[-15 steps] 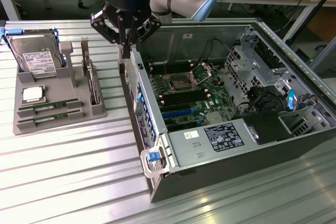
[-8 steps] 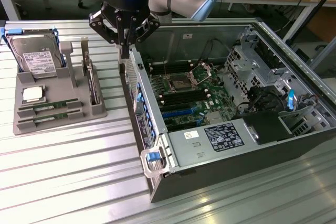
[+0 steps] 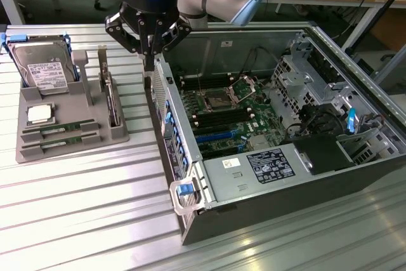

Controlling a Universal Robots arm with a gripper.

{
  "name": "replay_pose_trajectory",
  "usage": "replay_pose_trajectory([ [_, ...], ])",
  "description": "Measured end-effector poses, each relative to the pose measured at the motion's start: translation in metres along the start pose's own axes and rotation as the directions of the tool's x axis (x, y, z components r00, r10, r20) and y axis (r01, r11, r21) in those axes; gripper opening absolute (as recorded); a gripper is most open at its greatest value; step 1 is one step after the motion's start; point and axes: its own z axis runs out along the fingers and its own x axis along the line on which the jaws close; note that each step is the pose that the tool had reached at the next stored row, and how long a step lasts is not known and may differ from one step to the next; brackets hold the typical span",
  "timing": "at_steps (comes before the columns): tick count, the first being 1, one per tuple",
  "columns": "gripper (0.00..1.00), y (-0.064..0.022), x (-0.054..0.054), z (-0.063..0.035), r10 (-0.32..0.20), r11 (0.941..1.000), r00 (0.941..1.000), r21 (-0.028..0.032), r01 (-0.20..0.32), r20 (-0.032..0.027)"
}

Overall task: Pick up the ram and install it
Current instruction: 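Reach for the ram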

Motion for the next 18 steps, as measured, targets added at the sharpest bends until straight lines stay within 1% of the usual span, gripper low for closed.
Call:
replay_pose_trajectory([
  [11,0.11,-0.0004,0.009,-0.0001,0.0,1.0,1.0,-0.0001,0.0,0.0001],
  [18,0.11,-0.0008,0.02,-0.0004,0.0,1.0,1.0,-0.0001,0.0,0.0001],
])
